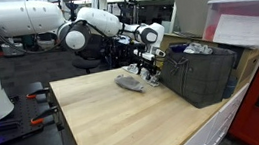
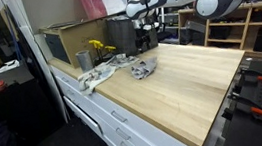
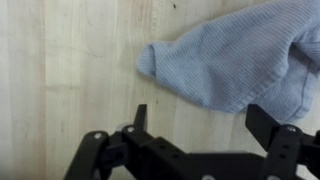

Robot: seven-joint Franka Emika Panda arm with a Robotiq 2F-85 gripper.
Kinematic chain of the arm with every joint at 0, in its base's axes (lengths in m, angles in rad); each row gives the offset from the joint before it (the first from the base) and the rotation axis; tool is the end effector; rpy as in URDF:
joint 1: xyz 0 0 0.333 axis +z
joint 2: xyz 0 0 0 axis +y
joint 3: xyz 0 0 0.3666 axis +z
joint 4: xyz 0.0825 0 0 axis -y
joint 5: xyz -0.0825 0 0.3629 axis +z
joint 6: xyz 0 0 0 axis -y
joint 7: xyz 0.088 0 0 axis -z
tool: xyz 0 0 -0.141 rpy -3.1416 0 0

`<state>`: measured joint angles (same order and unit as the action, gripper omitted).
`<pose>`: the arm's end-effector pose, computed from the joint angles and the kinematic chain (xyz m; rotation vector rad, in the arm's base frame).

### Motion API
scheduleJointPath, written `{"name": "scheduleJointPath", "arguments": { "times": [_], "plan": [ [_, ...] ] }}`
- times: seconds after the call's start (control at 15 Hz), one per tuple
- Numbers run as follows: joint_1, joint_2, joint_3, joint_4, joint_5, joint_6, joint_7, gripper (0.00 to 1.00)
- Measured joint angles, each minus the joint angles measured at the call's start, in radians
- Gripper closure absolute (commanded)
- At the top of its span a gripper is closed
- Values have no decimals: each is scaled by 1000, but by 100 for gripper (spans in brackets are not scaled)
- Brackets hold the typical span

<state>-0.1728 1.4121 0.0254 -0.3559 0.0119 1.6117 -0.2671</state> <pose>0.8015 -0.1307 0.1664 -3.0601 -0.1514 0.2220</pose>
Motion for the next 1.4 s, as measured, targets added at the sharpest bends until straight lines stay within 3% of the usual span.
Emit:
{"name": "scheduleJointPath", "arguments": {
  "times": [0.6, 1.13, 1.2, 1.27, 1.4],
  "plan": [
    [10, -19, 149, -7, 133, -27, -112, 0],
    [84, 8, 107, -15, 106, -196, 53, 0],
    [96, 14, 98, -15, 98, -211, 81, 25],
    [108, 20, 90, -15, 89, -226, 106, 28],
    [133, 32, 66, -17, 68, -245, 161, 44]
  ]
}}
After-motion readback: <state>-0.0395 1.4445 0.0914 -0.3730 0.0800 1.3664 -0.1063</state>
